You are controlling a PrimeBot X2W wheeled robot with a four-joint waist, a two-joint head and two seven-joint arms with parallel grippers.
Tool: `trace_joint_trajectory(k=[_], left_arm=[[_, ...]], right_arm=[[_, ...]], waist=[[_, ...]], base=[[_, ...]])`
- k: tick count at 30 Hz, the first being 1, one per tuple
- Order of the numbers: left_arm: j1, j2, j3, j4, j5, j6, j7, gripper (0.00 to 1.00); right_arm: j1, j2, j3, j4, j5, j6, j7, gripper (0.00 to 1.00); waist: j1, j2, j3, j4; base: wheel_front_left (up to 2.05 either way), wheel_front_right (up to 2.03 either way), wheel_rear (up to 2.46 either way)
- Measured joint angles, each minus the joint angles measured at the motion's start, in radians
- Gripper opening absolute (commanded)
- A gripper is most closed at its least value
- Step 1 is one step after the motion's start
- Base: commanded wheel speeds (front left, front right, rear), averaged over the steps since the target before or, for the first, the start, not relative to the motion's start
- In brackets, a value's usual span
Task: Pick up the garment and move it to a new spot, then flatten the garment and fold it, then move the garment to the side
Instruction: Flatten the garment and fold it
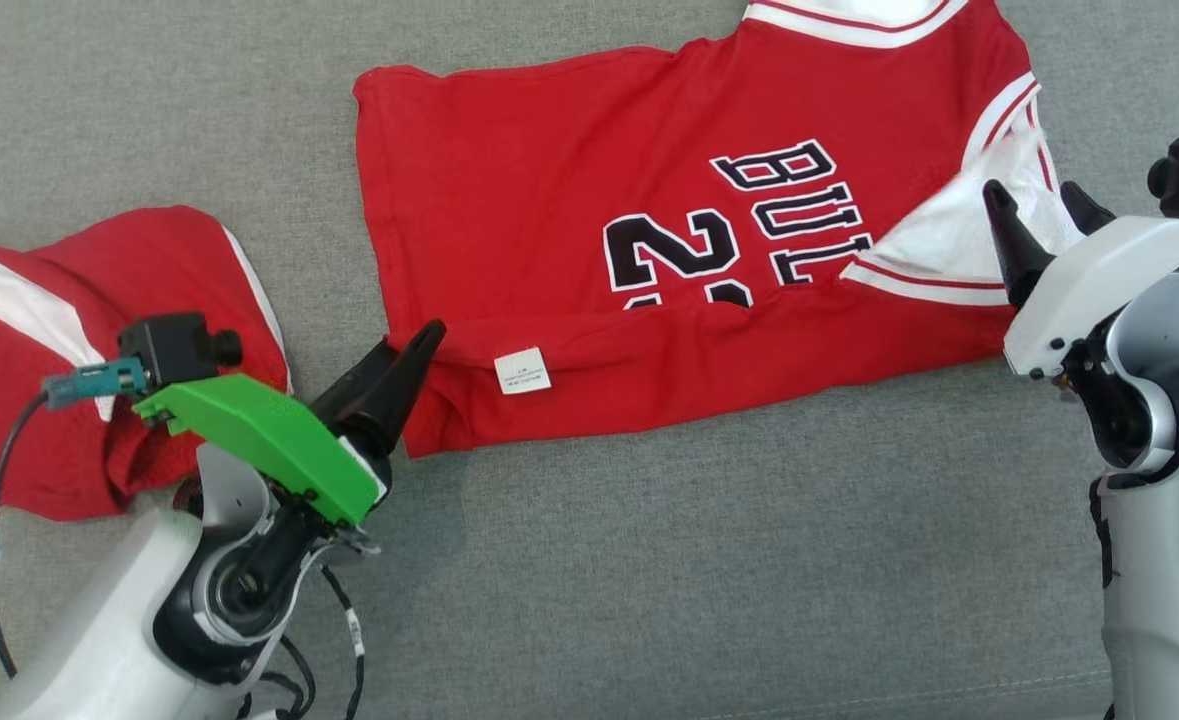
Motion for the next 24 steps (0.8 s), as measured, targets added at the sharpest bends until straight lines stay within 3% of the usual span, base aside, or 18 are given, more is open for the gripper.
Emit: trace_joint_trajectory(k=[8, 14, 24], left_arm=[[0.174, 0.077, -0.038, -0.118, 0.086, 0.006, -0.074, 1.0], [0.169, 0.066, -0.069, -0.105, 0.121, 0.005, -0.081, 1.0], [0.113, 0.04, -0.079, -0.024, 0.129, -0.025, -0.074, 1.0]], right_arm=[[0.17, -0.116, 0.04, -0.132, -0.017, 0.0, 0.073, 1.0], [0.197, -0.16, -0.001, -0.15, -0.072, 0.001, 0.136, 1.0], [0.182, -0.167, -0.008, -0.114, -0.1, 0.001, 0.199, 1.0]], waist=[[0.0, 0.0, -0.028, -0.007], [0.0, 0.0, 0.01, -0.005], [0.0, 0.0, 0.06, 0.007]], base=[[0.0, 0.0, 0.0], [0.0, 0.0, 0.0], [0.0, 0.0, 0.0]])
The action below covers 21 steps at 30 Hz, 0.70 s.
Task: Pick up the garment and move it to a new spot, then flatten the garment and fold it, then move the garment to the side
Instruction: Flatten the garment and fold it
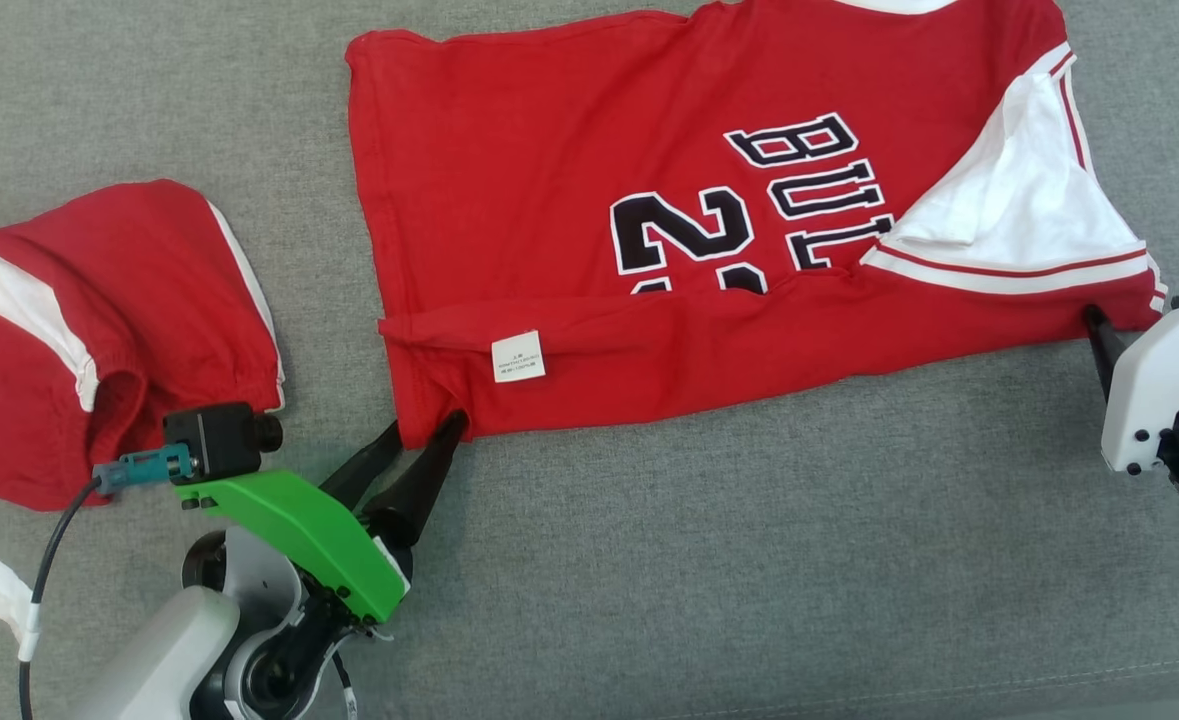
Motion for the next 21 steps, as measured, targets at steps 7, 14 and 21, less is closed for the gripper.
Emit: trace_joint_trajectory(k=[7, 14, 21], left_arm=[[-0.021, -0.004, -0.012, 0.032, 0.02, -0.023, 0.0, 1.0], [-0.024, -0.004, -0.022, 0.002, 0.034, -0.032, 0.0, 1.0], [-0.023, 0.005, -0.033, -0.008, 0.031, -0.031, 0.022, 0.98]], right_arm=[[-0.018, 0.007, 0.003, 0.035, -0.001, 0.0, 0.008, 1.0], [-0.022, 0.014, 0.002, 0.054, -0.004, 0.0, 0.003, 1.0], [-0.027, 0.021, 0.013, 0.06, 0.001, -0.001, 0.005, 1.0]], waist=[[0.0, 0.0, 0.007, 0.0], [0.0, 0.0, 0.002, -0.001], [0.0, 0.0, 0.015, -0.005]], base=[[0.0, 0.0, 0.0], [0.0, 0.0, 0.0], [0.0, 0.0, 0.0]])
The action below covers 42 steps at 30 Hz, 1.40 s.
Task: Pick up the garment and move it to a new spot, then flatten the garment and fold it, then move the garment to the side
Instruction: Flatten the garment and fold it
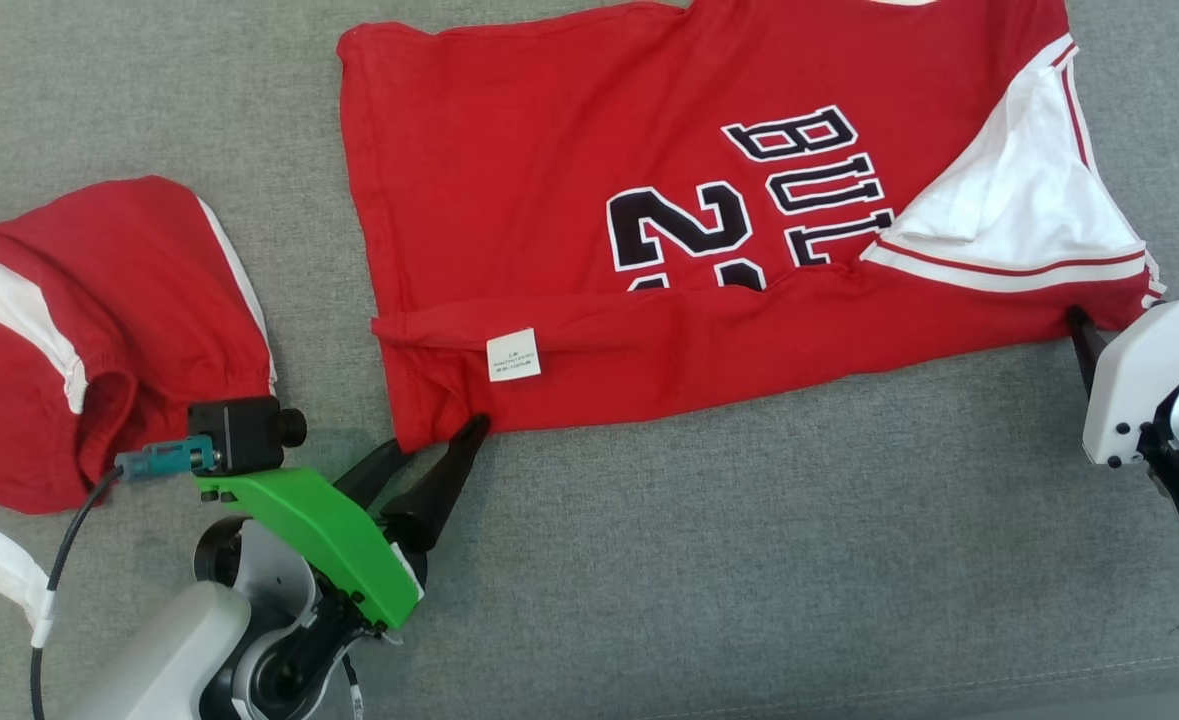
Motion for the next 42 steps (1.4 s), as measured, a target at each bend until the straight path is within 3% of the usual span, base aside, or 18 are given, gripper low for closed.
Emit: trace_joint_trajectory(k=[2, 3, 4, 5, 6, 18, 26, 32, 33, 34, 35, 38, 42], left_arm=[[-0.008, -0.001, 0.002, 0.009, 0.001, -0.002, 0.001, 0.84], [-0.012, -0.001, 0.002, 0.016, 0.001, -0.007, 0.001, 0.71], [-0.017, -0.001, 0.003, 0.022, 0.001, -0.008, 0.002, 0.46], [-0.022, -0.001, 0.003, 0.029, 0.002, -0.011, 0.004, 0.33], [-0.027, -0.002, 0.002, 0.037, 0.002, -0.017, 0.005, 0.0], [0.042, 0.035, -0.015, 0.038, -0.052, -0.071, 0.048, 0.0], [0.175, 0.08, -0.043, -0.079, -0.101, -0.079, 0.069, 0.0], [0.254, 0.084, -0.069, -0.108, -0.105, -0.066, 0.049, 0.0], [0.264, 0.08, -0.07, -0.111, -0.105, -0.06, 0.044, 0.26], [0.27, 0.076, -0.069, -0.111, -0.104, -0.052, 0.032, 0.5], [0.272, 0.076, -0.069, -0.111, -0.101, -0.046, 0.027, 1.0], [0.277, 0.087, -0.073, -0.111, -0.07, -0.029, 0.015, 1.0], [0.285, 0.15, -0.046, -0.145, -0.031, 0.0, -0.012, 1.0]], right_arm=[[-0.005, 0.0, 0.007, 0.005, 0.0, 0.0, 0.0, 1.0], [-0.01, 0.0, 0.011, 0.008, 0.0, 0.0, 0.0, 1.0], [-0.014, 0.0, 0.012, 0.01, 0.0, 0.0, 0.0, 0.69], [-0.019, 0.001, 0.013, 0.013, 0.0, 0.0, 0.0, 0.4], [-0.02, 0.001, 0.015, 0.016, 0.001, 0.0, -0.002, 0.0], [0.023, -0.043, 0.005, 0.047, 0.1, 0.001, 0.003, 0.0], [0.218, -0.156, 0.024, -0.11, 0.208, 0.001, 0.139, 0.0], [0.344, -0.169, -0.009, -0.19, 0.279, 0.001, 0.228, 0.0], [0.36, -0.169, -0.01, -0.199, 0.283, 0.001, 0.23, 0.71], [0.371, -0.17, -0.013, -0.207, 0.293, 0.001, 0.231, 1.0], [0.376, -0.172, -0.014, -0.21, 0.297, 0.001, 0.235, 1.0], [0.391, -0.186, -0.019, -0.227, 0.304, 0.001, 0.243, 1.0], [0.387, -0.226, -0.035, -0.3, 0.34, 0.001, 0.277, 1.0]], waist=[[0.0, 0.0, 0.009, -0.002], [0.0, 0.0, 0.013, -0.004], [0.0, 0.0, 0.016, -0.005], [0.0, 0.0, 0.018, -0.006], [0.0, 0.0, 0.019, -0.007], [0.0, 0.0, -0.06, -0.004], [0.0, 0.0, -0.143, 0.0], [0.0, 0.0, -0.168, -0.012], [0.0, 0.0, -0.168, -0.014], [0.0, 0.0, -0.169, -0.016], [0.0, 0.0, -0.169, -0.018], [0.0, 0.0, -0.168, -0.019], [0.0, 0.0, -0.16, -0.019]], base=[[0.0, 0.0, 0.0], [0.0, 0.0, 0.0], [0.0, 0.0, 0.0], [0.0, 0.0, 0.0], [0.0, 0.0, 0.0], [0.0, 0.0, 0.0], [0.0, 0.0, 0.0], [0.0, 0.0, 0.0], [0.0, 0.0, 0.0], [0.0, 0.0, 0.0], [0.0, 0.0, 0.0], [0.0, 0.0, 0.0], [0.0, 0.0, 0.0]])
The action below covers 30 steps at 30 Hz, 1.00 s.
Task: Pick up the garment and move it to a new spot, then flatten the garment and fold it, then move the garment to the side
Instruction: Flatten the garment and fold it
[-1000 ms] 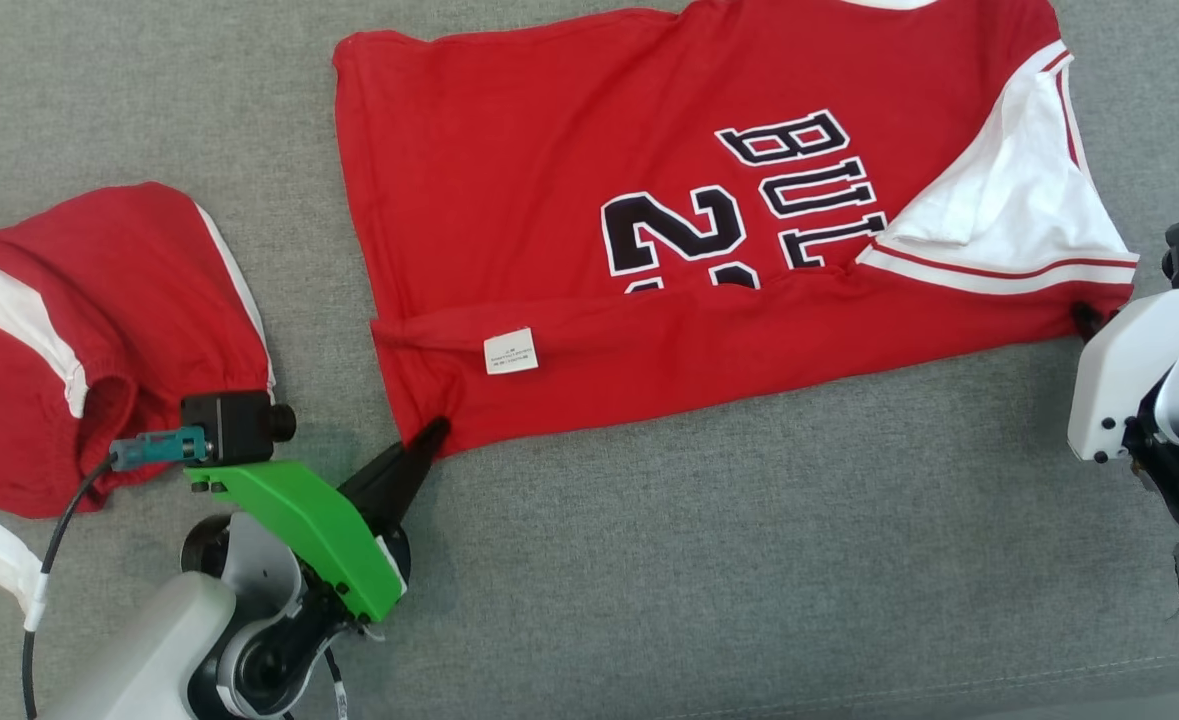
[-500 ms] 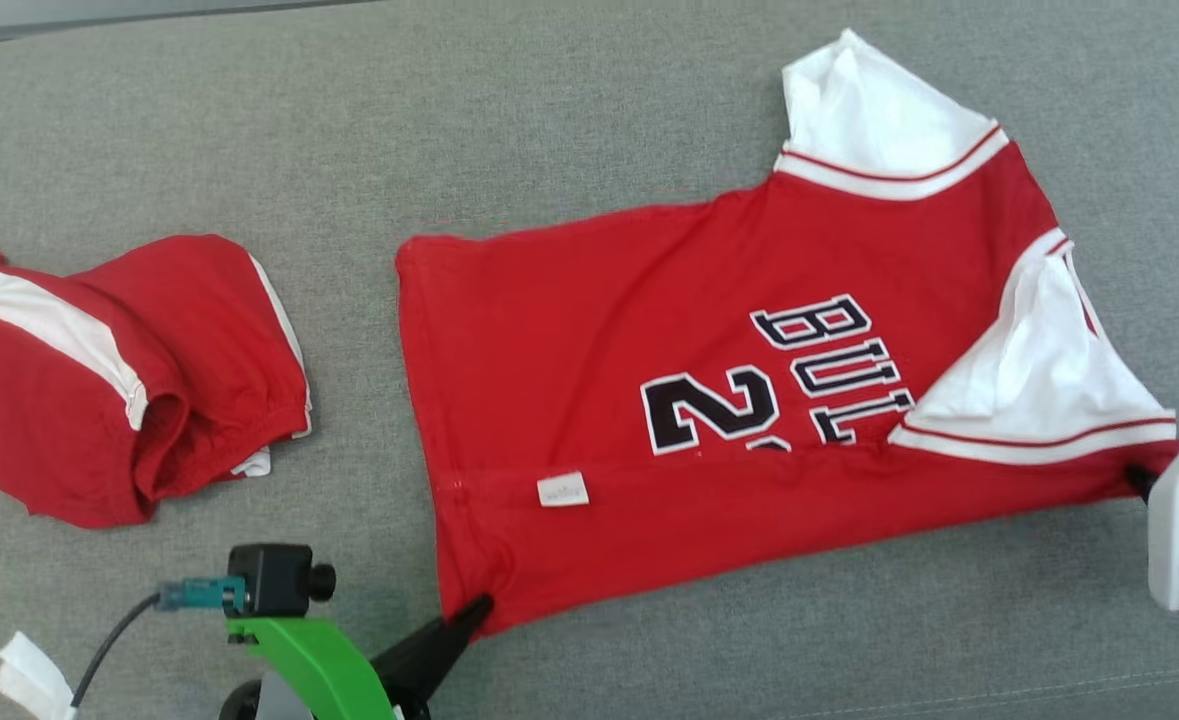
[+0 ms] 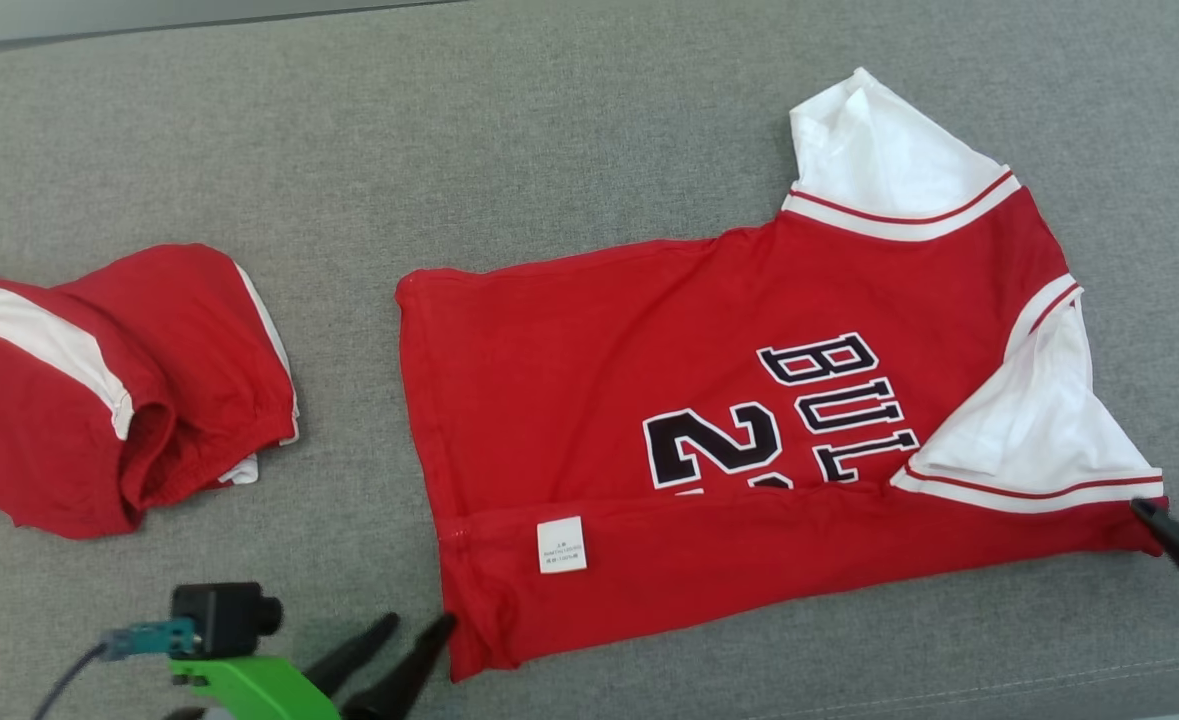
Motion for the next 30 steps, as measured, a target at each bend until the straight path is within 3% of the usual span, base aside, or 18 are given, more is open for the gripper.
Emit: trace_joint_trajectory(k=[4, 8, 10, 12, 17, 22, 30], left_arm=[[-0.023, 0.068, 0.085, -0.043, 0.022, 0.027, -0.041, 1.0], [-0.194, 0.068, 0.137, -0.031, 0.055, 0.034, -0.026, 1.0], [-0.301, 0.048, 0.136, 0.002, 0.097, 0.03, -0.004, 1.0], [-0.405, -0.007, 0.123, 0.044, 0.107, 0.013, 0.023, 1.0], [-0.562, -0.103, 0.077, 0.169, 0.143, -0.03, 0.058, 1.0], [-0.639, -0.162, 0.048, 0.263, 0.167, -0.072, 0.06, 1.0], [-0.694, -0.198, 0.022, 0.303, 0.181, -0.118, 0.06, 1.0]], right_arm=[[-0.158, -0.001, -0.02, -0.086, 0.025, 0.0, -0.005, 1.0], [-0.42, 0.019, 0.044, -0.049, -0.043, 0.0, -0.018, 1.0], [-0.556, 0.039, 0.093, 0.013, -0.105, 0.0, -0.023, 1.0], [-0.688, 0.075, 0.138, 0.097, -0.168, 0.0, -0.033, 1.0], [-0.897, 0.143, 0.181, 0.312, -0.314, 0.0, -0.112, 1.0], [-0.984, 0.178, 0.183, 0.497, -0.403, 0.0, -0.187, 1.0], [-1.054, 0.184, 0.172, 0.613, -0.44, -0.001, -0.253, 1.0]], waist=[[0.0, 0.0, 0.031, 0.0], [0.0, 0.0, 0.086, 0.003], [0.0, 0.0, 0.121, 0.007], [0.0, 0.0, 0.162, 0.015], [0.0001, 0.0, 0.257, 0.044], [0.0001, 0.0, 0.326, 0.09], [0.0, 0.0, 0.377, 0.139]], base=[[0.0, 0.0, 0.0], [0.0, 0.0, 0.0], [0.0, 0.0, 0.0], [0.0, 0.0, 0.0], [0.0, 0.0, 0.0], [0.0, 0.0, 0.0], [0.0, 0.0, 0.0]])
